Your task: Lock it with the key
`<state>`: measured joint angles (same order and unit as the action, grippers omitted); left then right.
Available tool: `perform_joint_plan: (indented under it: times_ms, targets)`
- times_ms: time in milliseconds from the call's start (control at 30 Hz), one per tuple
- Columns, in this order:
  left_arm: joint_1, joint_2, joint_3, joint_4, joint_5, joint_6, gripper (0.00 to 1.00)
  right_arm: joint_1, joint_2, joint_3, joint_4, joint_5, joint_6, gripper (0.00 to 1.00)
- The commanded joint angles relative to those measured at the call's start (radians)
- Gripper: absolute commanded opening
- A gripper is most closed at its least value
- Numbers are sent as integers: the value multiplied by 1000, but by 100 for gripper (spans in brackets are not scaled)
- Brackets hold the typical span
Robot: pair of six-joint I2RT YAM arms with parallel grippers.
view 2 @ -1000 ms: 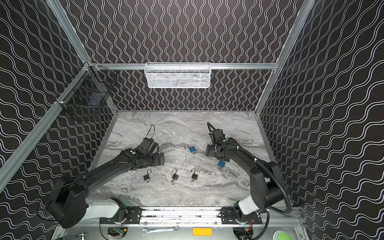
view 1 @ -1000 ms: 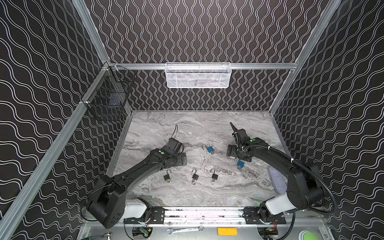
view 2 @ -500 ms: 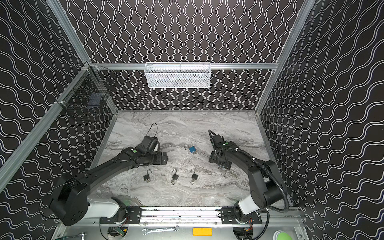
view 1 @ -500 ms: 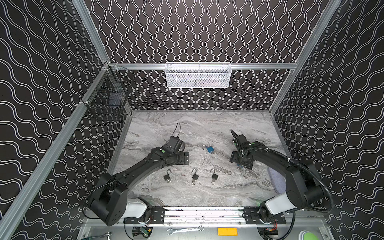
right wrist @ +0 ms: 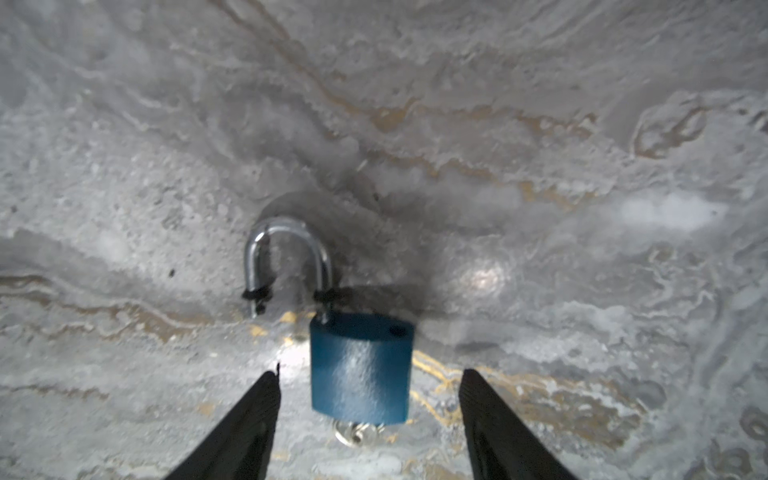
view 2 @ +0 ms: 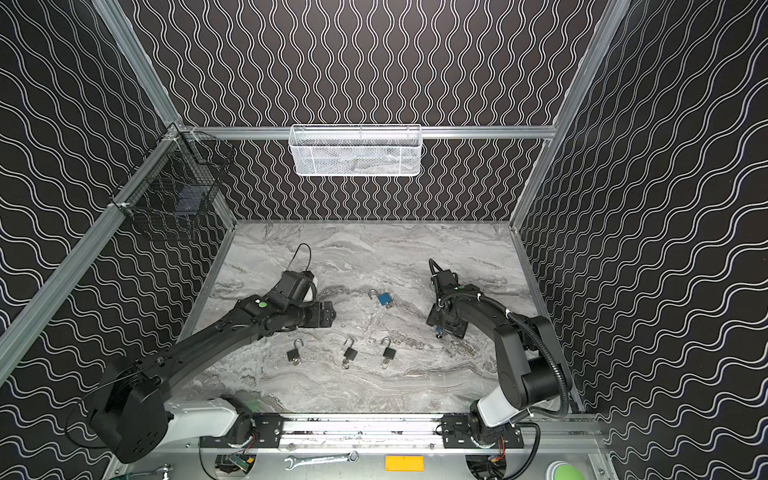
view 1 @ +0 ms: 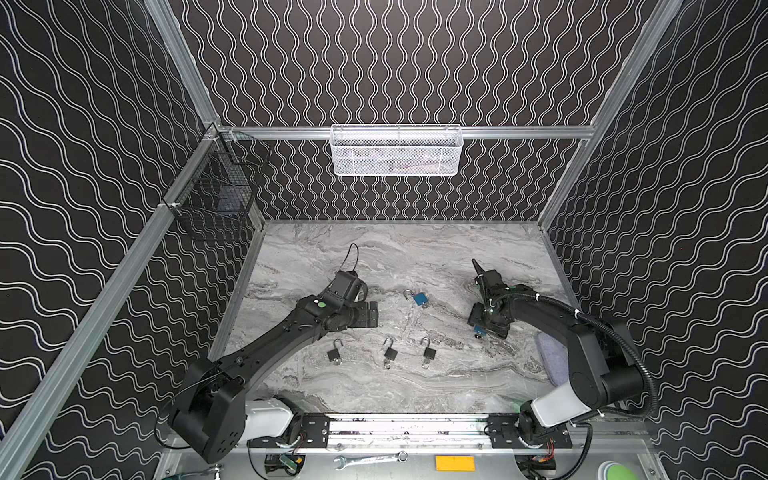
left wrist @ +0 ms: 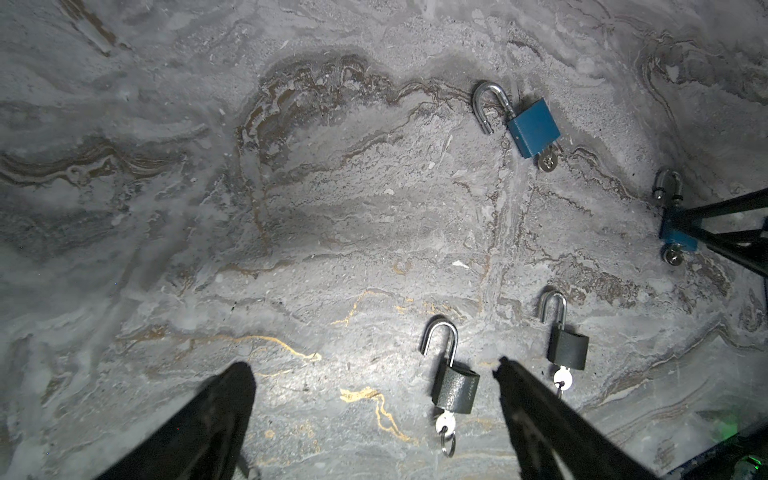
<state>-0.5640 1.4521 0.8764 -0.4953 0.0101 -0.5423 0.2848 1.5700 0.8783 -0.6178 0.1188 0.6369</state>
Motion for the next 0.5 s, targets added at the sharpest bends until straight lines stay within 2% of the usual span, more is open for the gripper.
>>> perform_joint_plan:
  times_ms: [0,367,467]
  targets:
    - [3,-6,9,8,2,13,95,-2,11,-5,20,-23,-20,67]
    - [5,-20,13,1,-10,16,94,-2,48,-31,60,-40,-35,60]
    - [5,-19,12,7,-5,15,94,-3,59,-32,66,-34,-43,55]
